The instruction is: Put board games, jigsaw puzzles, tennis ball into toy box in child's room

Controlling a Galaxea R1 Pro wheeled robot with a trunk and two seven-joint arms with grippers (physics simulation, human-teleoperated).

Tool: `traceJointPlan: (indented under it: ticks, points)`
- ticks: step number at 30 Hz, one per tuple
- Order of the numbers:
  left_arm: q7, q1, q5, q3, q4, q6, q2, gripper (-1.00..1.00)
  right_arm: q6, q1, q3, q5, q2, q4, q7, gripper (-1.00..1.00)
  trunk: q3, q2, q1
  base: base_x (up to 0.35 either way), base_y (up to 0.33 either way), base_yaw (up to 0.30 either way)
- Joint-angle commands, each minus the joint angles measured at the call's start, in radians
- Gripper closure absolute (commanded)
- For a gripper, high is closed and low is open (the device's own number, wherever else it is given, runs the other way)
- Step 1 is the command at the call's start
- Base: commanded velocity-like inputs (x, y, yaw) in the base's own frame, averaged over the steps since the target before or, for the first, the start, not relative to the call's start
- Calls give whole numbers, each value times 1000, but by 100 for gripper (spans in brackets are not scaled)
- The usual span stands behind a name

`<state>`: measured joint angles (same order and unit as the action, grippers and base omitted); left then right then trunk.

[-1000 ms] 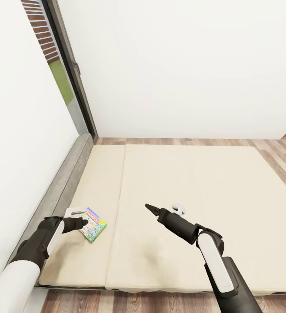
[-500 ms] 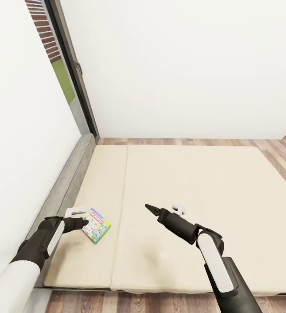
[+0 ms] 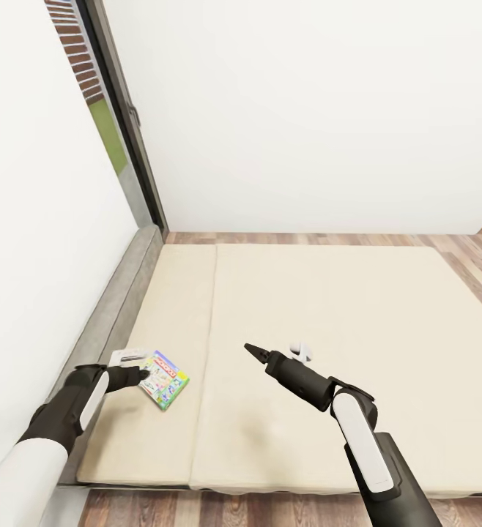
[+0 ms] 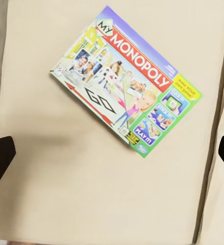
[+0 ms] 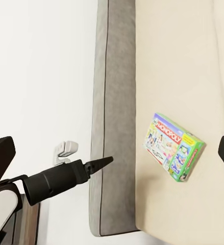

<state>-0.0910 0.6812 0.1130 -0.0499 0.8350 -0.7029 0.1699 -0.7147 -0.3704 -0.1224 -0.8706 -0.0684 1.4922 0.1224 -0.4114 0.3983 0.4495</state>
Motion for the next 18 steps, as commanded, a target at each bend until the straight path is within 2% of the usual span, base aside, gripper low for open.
traceJointPlan:
  ticks: [1,7,18]
  points:
    - [0,0,8,-2,1,-6,0,-100,-5,-1,1,3,-1,0,3,-100,-2,2,1,0,183,0]
    - [0,0,8,-1,1,-6,0,-100,-5,0,1,3,-1,0,3,-100,-2,2,1,0,127,0]
    - [0,0,8,0,1,-6,0,-100,-5,0,1,2,-1,0,3,-100,-2,2,1,0,20,0]
